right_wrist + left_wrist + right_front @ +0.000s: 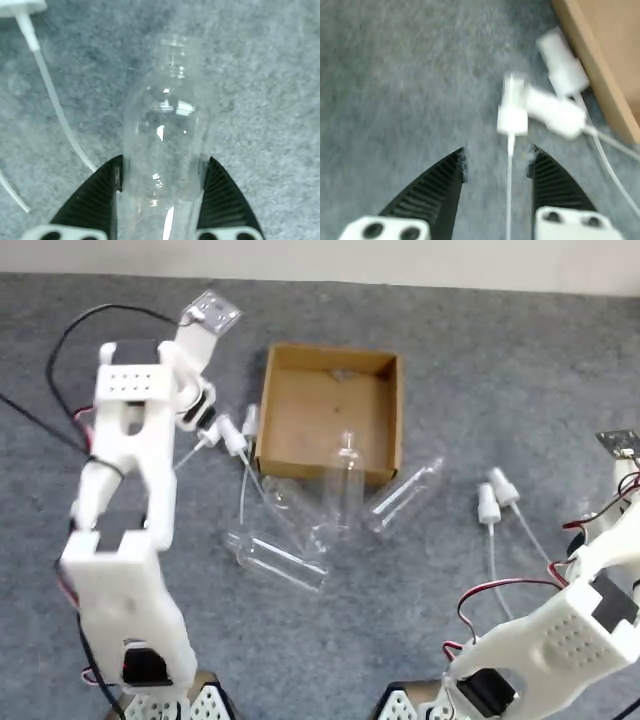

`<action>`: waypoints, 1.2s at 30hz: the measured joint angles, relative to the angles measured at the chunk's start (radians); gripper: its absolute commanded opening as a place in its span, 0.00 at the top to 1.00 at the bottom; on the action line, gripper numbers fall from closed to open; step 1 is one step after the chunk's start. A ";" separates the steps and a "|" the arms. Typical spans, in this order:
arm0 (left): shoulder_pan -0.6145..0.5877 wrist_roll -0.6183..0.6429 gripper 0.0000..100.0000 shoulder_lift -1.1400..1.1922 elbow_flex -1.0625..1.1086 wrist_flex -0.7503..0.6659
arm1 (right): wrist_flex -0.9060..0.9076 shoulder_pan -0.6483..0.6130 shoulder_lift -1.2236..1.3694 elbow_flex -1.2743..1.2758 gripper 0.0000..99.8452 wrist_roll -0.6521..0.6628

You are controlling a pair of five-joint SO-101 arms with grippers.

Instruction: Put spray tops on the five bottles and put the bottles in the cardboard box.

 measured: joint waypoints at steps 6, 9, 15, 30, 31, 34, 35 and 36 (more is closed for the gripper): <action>0.011 0.000 0.83 0.255 -0.253 0.002 | 0.000 0.000 0.000 0.000 0.96 0.000; 0.011 0.000 0.83 0.339 -0.324 0.002 | 0.000 0.000 0.000 0.000 0.96 0.000; 0.017 0.000 0.86 0.420 -0.371 0.002 | 0.000 0.000 0.000 0.000 0.96 0.000; -0.009 0.063 1.00 0.451 -0.516 0.258 | 0.000 0.002 0.000 0.000 0.96 0.000; -0.017 0.068 1.00 0.440 -0.546 0.307 | 0.000 0.003 0.000 0.000 0.96 0.000; -0.034 0.091 1.00 0.382 -0.578 0.433 | 0.000 0.011 0.000 0.000 0.96 0.000; -0.040 0.100 1.00 0.359 -0.571 0.448 | 0.000 0.012 0.000 0.000 0.96 0.000; -0.044 0.104 1.00 0.333 -0.549 0.456 | 0.000 0.012 0.000 0.000 0.96 0.000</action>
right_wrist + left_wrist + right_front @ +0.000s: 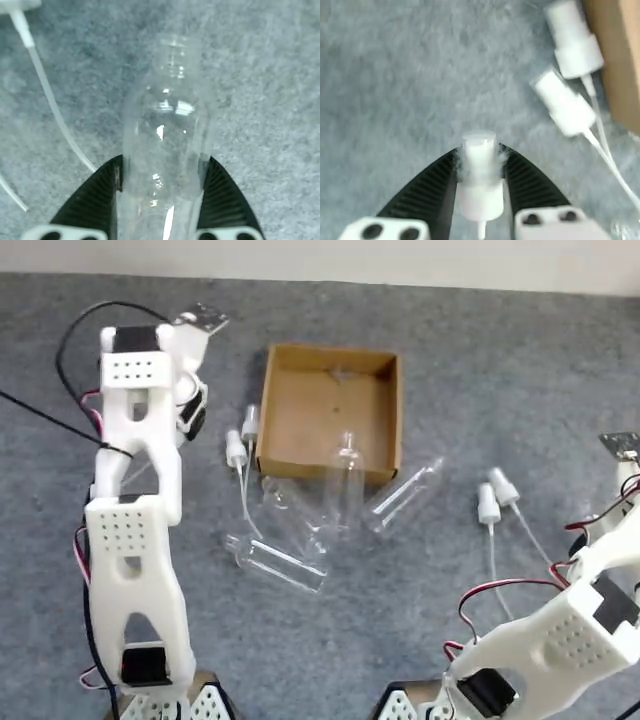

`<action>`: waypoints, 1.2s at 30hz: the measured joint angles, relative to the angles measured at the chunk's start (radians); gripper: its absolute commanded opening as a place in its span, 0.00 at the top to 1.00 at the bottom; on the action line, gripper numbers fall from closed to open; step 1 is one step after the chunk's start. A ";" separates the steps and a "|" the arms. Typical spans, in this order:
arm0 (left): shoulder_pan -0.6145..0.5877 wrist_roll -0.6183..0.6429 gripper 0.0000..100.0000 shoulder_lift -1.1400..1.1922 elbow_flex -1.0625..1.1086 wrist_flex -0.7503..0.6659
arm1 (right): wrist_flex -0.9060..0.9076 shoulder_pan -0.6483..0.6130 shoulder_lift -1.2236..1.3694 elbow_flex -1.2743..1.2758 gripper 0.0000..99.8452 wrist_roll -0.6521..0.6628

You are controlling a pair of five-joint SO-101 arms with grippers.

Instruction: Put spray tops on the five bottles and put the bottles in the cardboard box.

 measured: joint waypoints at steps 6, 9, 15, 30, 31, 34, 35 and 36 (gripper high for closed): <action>-0.005 0.005 1.00 -0.249 0.348 0.003 | 0.000 0.003 0.000 0.000 0.95 0.000; -0.003 0.005 1.00 -0.408 0.563 -0.020 | 0.000 0.014 0.000 0.000 0.95 0.000; 0.023 0.009 1.00 -0.664 0.994 -0.221 | 0.000 0.014 0.000 0.000 0.86 0.000; 0.152 0.152 1.00 -0.744 1.516 -0.657 | 0.000 -0.009 0.000 0.000 0.69 -0.094; 0.152 0.152 1.00 -0.744 1.516 -0.660 | 0.000 -0.015 0.000 0.000 0.69 -0.094; 0.152 0.152 1.00 -0.744 1.519 -0.663 | 0.000 -0.048 0.000 0.000 0.69 -0.103; 0.152 0.152 1.00 -0.744 1.519 -0.663 | 0.000 -0.063 0.000 0.000 0.69 -0.115; 0.152 0.152 1.00 -0.744 1.519 -0.663 | 0.000 -0.075 0.000 -0.006 0.69 -0.124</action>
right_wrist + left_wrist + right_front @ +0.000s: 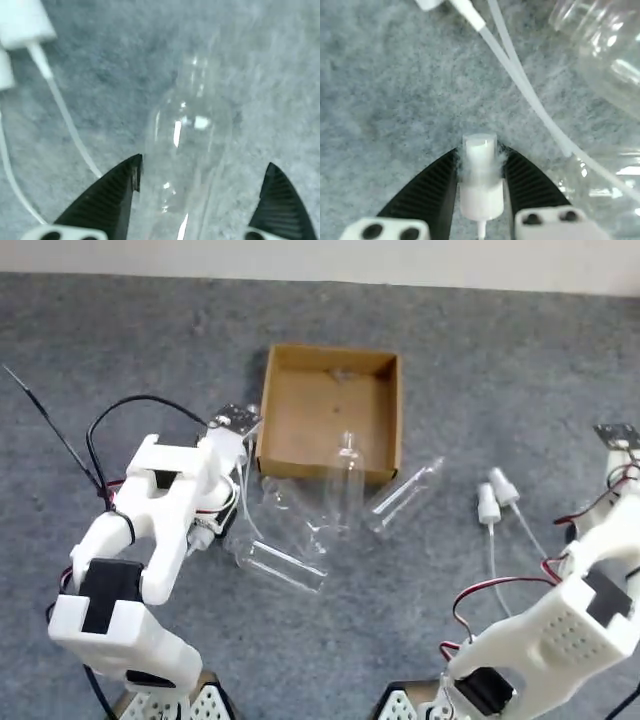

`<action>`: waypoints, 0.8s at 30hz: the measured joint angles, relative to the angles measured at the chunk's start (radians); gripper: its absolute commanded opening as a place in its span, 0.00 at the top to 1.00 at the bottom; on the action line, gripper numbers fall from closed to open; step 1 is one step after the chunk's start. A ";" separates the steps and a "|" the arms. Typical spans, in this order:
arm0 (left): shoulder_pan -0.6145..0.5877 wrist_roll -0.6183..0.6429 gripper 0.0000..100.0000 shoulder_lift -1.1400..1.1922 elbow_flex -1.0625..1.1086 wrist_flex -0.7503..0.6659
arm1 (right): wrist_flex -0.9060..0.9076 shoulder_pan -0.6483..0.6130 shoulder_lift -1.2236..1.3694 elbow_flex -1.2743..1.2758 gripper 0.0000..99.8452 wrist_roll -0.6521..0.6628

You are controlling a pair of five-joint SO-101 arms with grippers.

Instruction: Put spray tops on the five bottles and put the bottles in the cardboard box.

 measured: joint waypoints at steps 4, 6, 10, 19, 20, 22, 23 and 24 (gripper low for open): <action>0.000 0.000 1.00 0.000 0.000 0.000 | 0.000 -0.035 0.008 -0.069 0.69 -0.035; 0.000 0.000 1.00 0.000 0.000 0.000 | 0.000 -0.041 0.048 -0.112 0.69 -0.055; 0.000 0.000 1.00 0.000 0.000 0.000 | 0.000 -0.051 0.161 -0.204 0.76 -0.078; 0.000 0.000 1.00 0.000 0.000 0.000 | 0.253 -0.054 0.270 -0.391 0.84 -0.146; 0.000 0.000 1.00 0.000 0.000 0.000 | 0.264 -0.054 0.270 -0.404 0.86 -0.173; 0.000 0.000 1.00 0.000 0.000 0.000 | 0.264 -0.054 0.270 -0.414 0.87 -0.227; 0.000 0.000 1.00 0.000 0.000 0.000 | 0.265 -0.052 0.270 -0.417 0.88 -0.250; 0.000 0.000 1.00 0.000 0.000 0.000 | 0.265 -0.052 0.270 -0.417 0.88 -0.269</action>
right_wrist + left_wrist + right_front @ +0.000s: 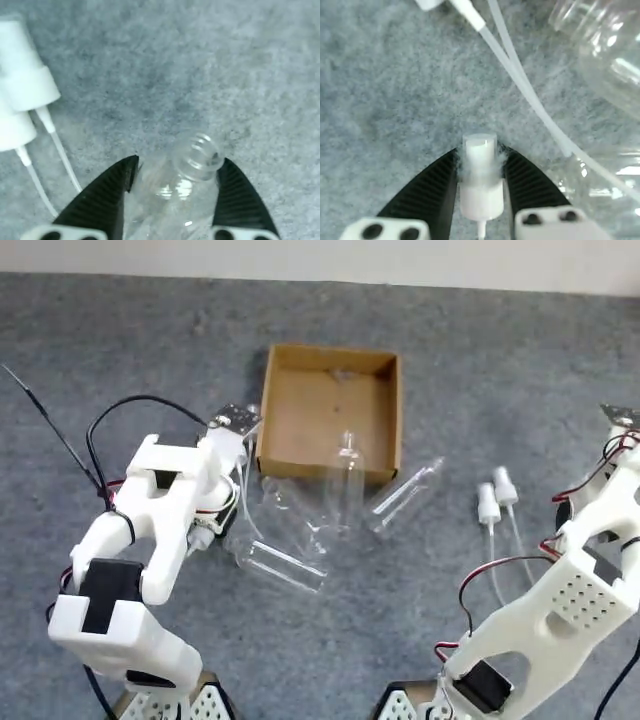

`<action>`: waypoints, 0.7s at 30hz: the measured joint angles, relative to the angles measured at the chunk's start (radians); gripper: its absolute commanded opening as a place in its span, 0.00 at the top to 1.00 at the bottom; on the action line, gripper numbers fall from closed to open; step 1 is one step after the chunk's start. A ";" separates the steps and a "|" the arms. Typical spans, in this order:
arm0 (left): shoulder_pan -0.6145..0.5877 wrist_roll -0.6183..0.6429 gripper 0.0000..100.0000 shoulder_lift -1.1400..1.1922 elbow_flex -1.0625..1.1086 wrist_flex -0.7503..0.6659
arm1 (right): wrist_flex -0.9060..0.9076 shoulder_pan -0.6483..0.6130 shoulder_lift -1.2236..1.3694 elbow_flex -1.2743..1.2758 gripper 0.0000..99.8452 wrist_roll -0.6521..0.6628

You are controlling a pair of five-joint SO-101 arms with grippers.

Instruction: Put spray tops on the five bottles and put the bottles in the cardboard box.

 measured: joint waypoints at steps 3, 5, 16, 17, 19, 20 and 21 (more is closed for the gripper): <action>0.000 0.000 1.00 0.000 0.000 0.000 | 0.002 0.000 0.000 -0.006 0.88 -0.003; 0.000 0.000 1.00 0.000 0.000 0.000 | -0.020 -0.021 0.000 -0.037 0.88 0.035; 0.000 0.000 1.00 0.000 0.009 -0.005 | -0.040 -0.172 0.000 -0.130 0.86 0.330; 0.000 0.000 1.00 -0.005 0.015 -0.011 | -0.040 -0.178 0.008 -0.132 0.84 0.338; 0.000 0.000 1.00 -0.005 0.021 -0.020 | -0.040 -0.180 0.038 -0.133 0.79 0.345; 0.000 0.000 1.00 -0.005 0.025 -0.023 | -0.040 -0.180 0.055 -0.133 0.77 0.345; 0.000 0.000 1.00 -0.008 0.026 -0.029 | -0.040 -0.178 0.072 -0.133 0.75 0.345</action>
